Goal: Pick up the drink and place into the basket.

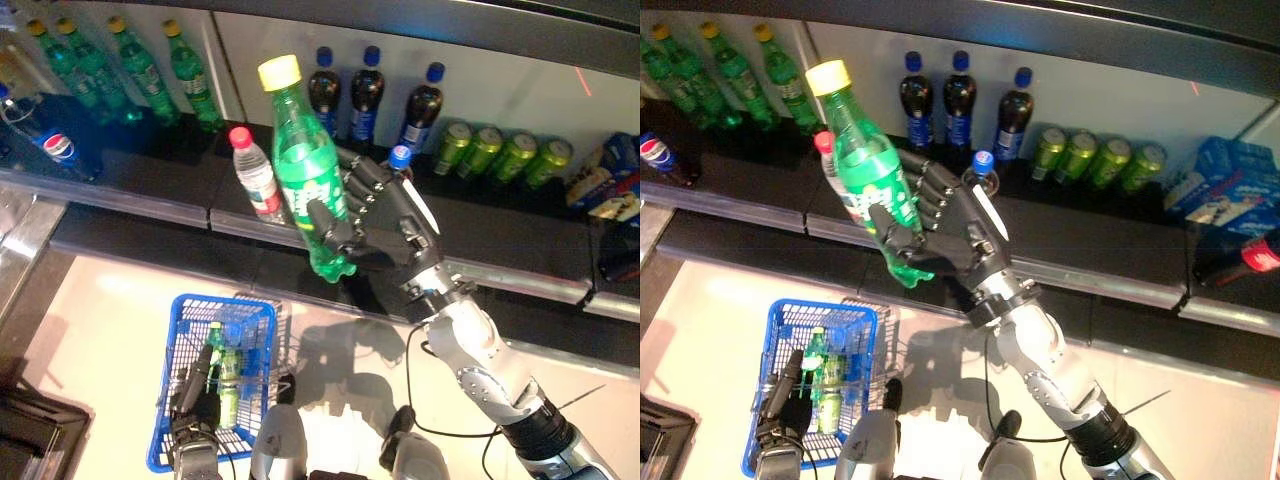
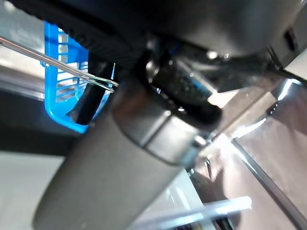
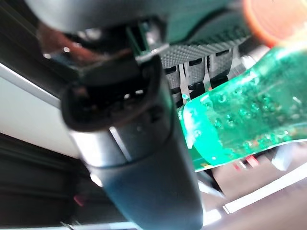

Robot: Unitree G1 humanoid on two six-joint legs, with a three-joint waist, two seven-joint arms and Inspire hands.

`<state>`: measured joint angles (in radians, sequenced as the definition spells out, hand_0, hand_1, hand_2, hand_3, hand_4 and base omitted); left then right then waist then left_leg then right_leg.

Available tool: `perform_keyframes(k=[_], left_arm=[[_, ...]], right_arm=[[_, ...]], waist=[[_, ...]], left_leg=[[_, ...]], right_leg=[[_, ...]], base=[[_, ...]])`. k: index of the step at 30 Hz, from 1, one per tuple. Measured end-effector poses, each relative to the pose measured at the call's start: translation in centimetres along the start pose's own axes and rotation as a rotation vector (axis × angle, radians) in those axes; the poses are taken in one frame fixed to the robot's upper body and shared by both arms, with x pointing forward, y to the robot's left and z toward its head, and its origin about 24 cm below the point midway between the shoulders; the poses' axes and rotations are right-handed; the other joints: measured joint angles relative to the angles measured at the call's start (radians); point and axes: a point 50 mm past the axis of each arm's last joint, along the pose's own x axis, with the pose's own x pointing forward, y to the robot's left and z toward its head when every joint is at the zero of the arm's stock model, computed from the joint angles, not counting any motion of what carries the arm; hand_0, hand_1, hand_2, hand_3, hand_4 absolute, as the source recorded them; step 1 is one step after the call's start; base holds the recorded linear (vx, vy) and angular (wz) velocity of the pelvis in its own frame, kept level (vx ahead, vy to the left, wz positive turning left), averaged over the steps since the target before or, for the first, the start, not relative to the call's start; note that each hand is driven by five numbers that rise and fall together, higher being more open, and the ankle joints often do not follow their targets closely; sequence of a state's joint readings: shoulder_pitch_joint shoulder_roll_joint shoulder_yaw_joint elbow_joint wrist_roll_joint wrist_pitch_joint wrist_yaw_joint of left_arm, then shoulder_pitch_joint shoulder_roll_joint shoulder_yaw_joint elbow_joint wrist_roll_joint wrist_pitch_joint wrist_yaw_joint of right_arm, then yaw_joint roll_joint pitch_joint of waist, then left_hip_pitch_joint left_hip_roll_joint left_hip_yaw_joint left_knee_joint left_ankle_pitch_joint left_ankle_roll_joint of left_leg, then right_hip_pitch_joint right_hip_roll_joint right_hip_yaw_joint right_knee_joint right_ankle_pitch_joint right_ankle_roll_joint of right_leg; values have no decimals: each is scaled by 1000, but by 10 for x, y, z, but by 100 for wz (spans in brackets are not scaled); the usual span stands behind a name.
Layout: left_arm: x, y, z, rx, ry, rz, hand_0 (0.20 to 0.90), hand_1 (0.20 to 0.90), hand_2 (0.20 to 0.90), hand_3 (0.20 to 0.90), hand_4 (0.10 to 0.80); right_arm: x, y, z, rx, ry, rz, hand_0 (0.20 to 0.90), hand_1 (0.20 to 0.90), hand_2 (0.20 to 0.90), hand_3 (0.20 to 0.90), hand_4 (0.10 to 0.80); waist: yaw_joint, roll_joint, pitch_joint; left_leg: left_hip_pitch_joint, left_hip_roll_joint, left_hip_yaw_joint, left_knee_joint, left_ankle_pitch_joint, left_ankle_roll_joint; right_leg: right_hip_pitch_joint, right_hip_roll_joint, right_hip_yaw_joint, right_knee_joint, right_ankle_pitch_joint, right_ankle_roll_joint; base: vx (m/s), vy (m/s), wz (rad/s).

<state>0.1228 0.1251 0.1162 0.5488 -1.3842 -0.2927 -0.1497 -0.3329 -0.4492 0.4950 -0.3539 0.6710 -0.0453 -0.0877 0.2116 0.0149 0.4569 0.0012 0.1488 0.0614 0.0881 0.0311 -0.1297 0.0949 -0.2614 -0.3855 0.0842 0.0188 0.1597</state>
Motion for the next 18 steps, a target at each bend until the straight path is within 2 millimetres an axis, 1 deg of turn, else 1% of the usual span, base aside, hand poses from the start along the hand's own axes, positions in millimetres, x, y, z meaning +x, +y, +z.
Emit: perform_keyframes(k=[2,3,4,6,7,10,13,16,18], left_arm=[[3,-18,4,0,-6,-91,300,300,300,200,100],[4,-29,5,-6,-7,-147,300,300,300,200,100],[4,-35,5,-13,-5,-172,300,300,300,200,100],[3,-60,7,-32,8,-279,300,300,300,200,100],[2,-68,8,-30,12,-316,300,300,300,200,100],[-2,-97,13,-11,39,-453,300,300,300,200,100],[-7,-119,18,5,57,-556,300,300,300,200,100],[-14,-136,19,4,79,-640,300,300,300,200,100],[-18,-142,19,12,98,-682,300,300,300,200,100]], right_arm=[[5,9,-3,10,15,26,300,300,300,200,100],[7,13,-4,8,21,41,300,300,300,200,100],[8,15,-5,6,25,47,300,300,300,200,100],[12,21,-10,-5,45,55,300,300,300,200,100],[13,23,-12,-1,51,55,300,300,300,200,100],[13,25,-14,-19,55,39,300,300,300,200,100],[14,24,-16,-31,66,6,300,300,300,200,100],[16,20,-19,-63,73,-53,300,300,300,200,100],[16,19,-23,-69,88,-76,300,300,300,200,100]], waist=[[29,0,0],[43,-2,-1],[56,-2,-1],[89,-3,-2],[96,-4,-2],[126,-12,-7],[149,-19,-11],[171,-22,-12],[187,-23,-11]], left_leg=[[-14,-5,-27,0,5,0],[-23,-10,-40,0,7,1],[-25,-15,-47,0,8,2],[-25,-26,-56,0,10,5],[-26,-29,-61,1,10,6],[-45,-39,-97,3,12,5],[-60,-49,-114,1,21,5],[-72,-56,-146,1,24,3],[-78,-58,-158,1,25,2]], right_leg=[[9,4,-24,-5,-1,2],[11,3,-25,-6,-5,6],[15,1,-24,-7,-7,10],[36,-5,-31,-20,-10,14],[44,-7,-48,-20,-12,17],[53,-8,-53,-23,-23,28],[62,-8,-57,-38,-26,33],[78,-6,-98,-50,-28,35],[84,-3,-102,-53,-29,37]], base=[[41,18,37],[40,17,37],[43,18,32],[38,4,33],[35,-16,36],[33,-17,34],[34,-36,30],[27,-22,30],[24,-25,18]])
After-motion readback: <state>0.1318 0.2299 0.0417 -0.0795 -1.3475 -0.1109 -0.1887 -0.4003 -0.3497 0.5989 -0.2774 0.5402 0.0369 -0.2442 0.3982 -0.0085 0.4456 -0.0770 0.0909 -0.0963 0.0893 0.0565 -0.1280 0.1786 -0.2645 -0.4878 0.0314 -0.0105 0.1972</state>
